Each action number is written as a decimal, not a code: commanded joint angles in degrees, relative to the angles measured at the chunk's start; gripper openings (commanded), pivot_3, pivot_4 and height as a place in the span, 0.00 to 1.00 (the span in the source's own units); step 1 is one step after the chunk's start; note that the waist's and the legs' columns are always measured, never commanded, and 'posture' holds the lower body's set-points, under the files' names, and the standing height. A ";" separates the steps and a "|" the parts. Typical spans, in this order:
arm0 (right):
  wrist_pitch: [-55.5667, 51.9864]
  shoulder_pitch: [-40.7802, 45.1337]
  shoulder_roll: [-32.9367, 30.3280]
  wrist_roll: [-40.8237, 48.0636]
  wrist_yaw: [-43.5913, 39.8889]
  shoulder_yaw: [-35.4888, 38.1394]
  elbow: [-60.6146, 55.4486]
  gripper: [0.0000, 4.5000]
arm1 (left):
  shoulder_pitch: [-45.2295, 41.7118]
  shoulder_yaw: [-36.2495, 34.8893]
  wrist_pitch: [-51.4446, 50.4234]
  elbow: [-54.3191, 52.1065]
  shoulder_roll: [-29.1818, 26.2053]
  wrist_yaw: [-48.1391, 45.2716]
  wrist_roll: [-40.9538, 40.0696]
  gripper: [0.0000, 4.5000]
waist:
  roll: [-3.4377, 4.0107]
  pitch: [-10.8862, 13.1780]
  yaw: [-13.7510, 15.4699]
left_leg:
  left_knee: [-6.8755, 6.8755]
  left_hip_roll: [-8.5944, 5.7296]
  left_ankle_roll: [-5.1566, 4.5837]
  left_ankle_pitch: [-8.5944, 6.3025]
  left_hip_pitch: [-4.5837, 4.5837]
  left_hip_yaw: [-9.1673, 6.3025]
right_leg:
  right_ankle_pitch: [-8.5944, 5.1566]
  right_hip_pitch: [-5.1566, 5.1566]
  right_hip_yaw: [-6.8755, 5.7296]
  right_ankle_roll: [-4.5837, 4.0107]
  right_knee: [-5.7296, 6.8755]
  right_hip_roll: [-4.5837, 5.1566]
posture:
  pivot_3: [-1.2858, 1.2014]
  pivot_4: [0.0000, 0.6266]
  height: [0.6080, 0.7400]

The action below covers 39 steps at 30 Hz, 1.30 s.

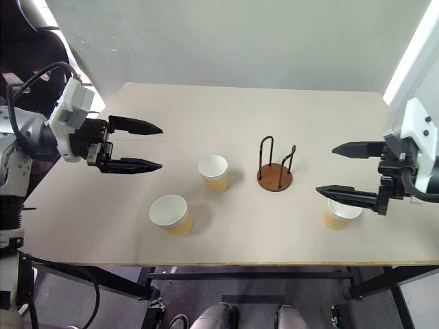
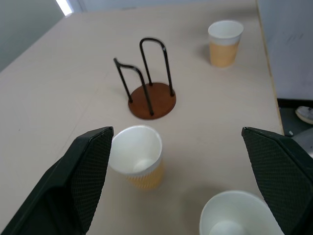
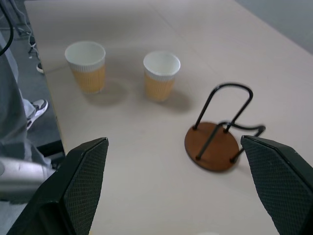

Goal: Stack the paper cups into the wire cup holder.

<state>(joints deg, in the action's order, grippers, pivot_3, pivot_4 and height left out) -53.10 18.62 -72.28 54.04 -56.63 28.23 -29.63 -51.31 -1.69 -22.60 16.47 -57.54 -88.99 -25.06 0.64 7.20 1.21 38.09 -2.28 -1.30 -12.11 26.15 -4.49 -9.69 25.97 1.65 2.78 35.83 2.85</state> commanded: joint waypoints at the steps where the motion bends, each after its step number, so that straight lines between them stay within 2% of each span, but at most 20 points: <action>1: -1.31 -2.01 -1.32 -0.04 -1.84 6.41 -1.21 1.00 | -4.28 0.17 1.04 3.42 -0.96 -1.93 1.32 1.00 | 0.00 0.00 -0.05 | 0.00 0.00 0.00 0.00 0.00 0.00 | 0.00 0.00 0.00 0.00 0.00 0.00 | 0.52 0.24 1.00; 4: -2.80 -5.15 -0.94 0.96 -3.45 10.04 -2.81 1.00 | -7.20 1.09 1.65 7.14 -1.13 -2.79 2.74 1.00 | -0.03 0.02 0.03 | 0.00 0.02 -0.01 0.00 0.09 -0.04 | -0.03 0.03 -0.04 0.01 -0.02 0.00 | 0.52 0.24 1.00; 7: -2.16 -6.23 -0.28 0.64 -2.73 10.57 -3.94 1.00 | -7.78 1.69 4.83 8.59 -0.95 -3.29 4.18 1.00 | -0.02 0.01 -0.05 | 0.00 -0.02 -0.07 -0.03 0.09 -0.03 | -0.07 0.04 -0.01 0.04 -0.04 0.00 | 0.52 0.24 1.00; 14: -2.65 -6.38 1.35 0.41 3.06 6.85 -6.59 1.00 | -5.75 2.01 5.21 6.89 -0.60 -3.51 3.20 1.00 | -0.02 0.02 -0.15 | 0.01 0.00 -0.69 0.30 0.08 -0.02 | -0.12 0.04 -0.01 0.14 -0.04 -0.03 | 0.52 0.24 1.00; 23: -3.76 -5.21 0.68 -1.11 7.13 3.18 -6.05 1.00 | -4.48 1.11 4.96 6.54 -1.27 -3.49 3.13 1.00 | -0.02 0.02 -0.10 | 0.02 -0.01 -0.72 0.26 0.08 -0.02 | -0.13 0.02 -0.01 0.22 -0.04 -0.03 | 0.52 0.24 1.00; 31: -6.88 2.41 5.15 0.92 16.32 -5.03 -5.72 1.00 | -3.13 0.59 4.36 5.05 -0.88 -2.86 2.73 1.00 | -0.02 0.01 -0.23 | 0.05 -0.01 -0.78 0.33 0.03 -0.01 | 0.07 0.01 0.00 0.51 -0.01 -0.04 | 0.52 0.24 1.00; 33: -9.73 6.34 10.04 1.54 22.85 -10.58 -6.21 1.00 | -3.02 0.57 4.31 4.95 -0.77 -2.75 2.72 1.00 | -0.04 0.00 -0.25 | 0.05 0.00 -0.79 0.34 0.03 -0.01 | 0.11 0.00 0.00 0.58 0.00 -0.04 | 0.52 0.24 1.00; 36: -14.88 12.68 21.13 1.39 33.57 -19.62 -7.03 1.00 | -2.46 0.64 4.06 4.06 -0.36 -2.37 2.61 1.00 | -0.08 -0.02 -0.56 | 0.06 0.02 -0.82 0.39 -0.15 0.01 | 0.19 -0.09 0.03 0.55 0.02 -0.07 | 0.52 0.24 1.00; 39: -18.86 15.15 28.94 -0.45 40.44 -24.18 -6.87 1.00 | -2.16 0.64 3.70 3.28 -0.19 -2.17 2.50 1.00 | -0.03 0.01 -0.75 | 0.07 0.06 -0.85 0.50 -0.12 0.01 | 0.38 0.00 0.03 0.64 0.07 -0.13 | 0.52 0.24 1.00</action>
<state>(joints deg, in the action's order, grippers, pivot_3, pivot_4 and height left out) -70.38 32.12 -43.94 54.67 -20.16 4.45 -35.29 -53.03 0.65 -18.78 21.22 -57.10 -90.17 -21.86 0.60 7.21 0.46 38.16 -2.22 -2.15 -11.59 26.05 -4.48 -9.29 26.00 1.65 3.42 35.91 2.70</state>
